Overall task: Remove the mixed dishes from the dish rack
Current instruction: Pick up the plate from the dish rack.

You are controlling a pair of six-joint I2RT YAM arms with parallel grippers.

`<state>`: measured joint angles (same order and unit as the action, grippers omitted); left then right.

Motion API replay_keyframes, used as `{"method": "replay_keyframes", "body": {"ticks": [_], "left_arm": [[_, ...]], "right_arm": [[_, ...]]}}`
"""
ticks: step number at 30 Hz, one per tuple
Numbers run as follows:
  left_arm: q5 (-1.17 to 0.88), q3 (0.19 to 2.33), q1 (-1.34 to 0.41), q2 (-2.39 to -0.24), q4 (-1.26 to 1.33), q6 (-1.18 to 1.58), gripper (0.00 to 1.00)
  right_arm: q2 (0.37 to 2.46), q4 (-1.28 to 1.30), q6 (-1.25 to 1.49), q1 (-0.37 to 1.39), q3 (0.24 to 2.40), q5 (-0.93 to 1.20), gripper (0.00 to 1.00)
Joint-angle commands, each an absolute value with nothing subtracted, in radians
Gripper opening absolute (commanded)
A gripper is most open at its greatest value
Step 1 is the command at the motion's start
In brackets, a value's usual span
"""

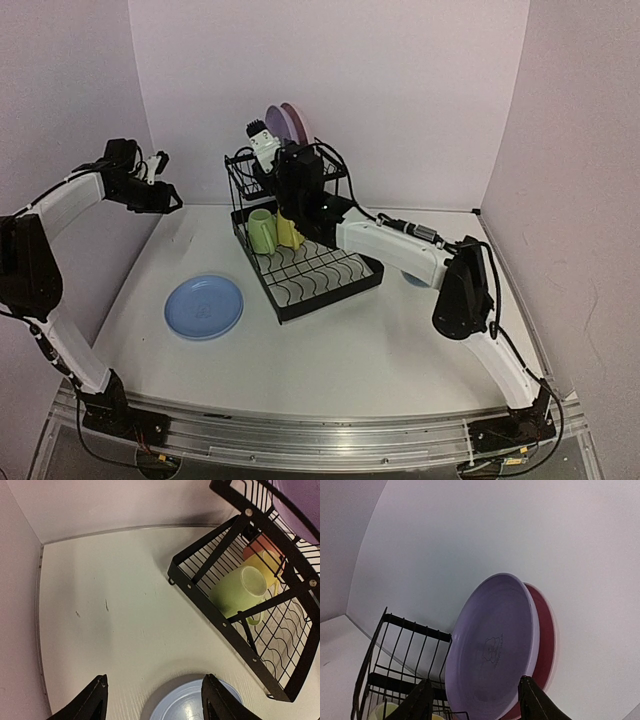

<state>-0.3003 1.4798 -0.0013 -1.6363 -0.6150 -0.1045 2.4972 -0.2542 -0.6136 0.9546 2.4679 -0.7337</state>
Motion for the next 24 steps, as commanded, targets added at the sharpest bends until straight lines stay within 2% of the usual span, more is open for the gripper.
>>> {"method": "replay_keyframes", "body": {"ticks": [1,9,15,24], "left_arm": [[-0.315,1.543,-0.017,-1.642,-0.565,-0.159,0.63],[-0.321,1.549,-0.024,-1.668,-0.592,-0.174,0.63],[-0.315,1.543,-0.028,-1.662,-0.580,-0.175,0.63],[-0.316,1.533,-0.028,-1.664,-0.579,-0.166,0.63]], "right_arm": [[2.530,-0.470,-0.870,0.949,2.544,-0.781,0.55],[2.621,-0.636,-1.086,0.946,2.592,-0.791,0.57],[2.593,-0.632,-0.962,0.910,2.525,-0.794,0.50],[2.633,-0.536,-0.864,0.882,2.600,-0.783,0.51]]}}
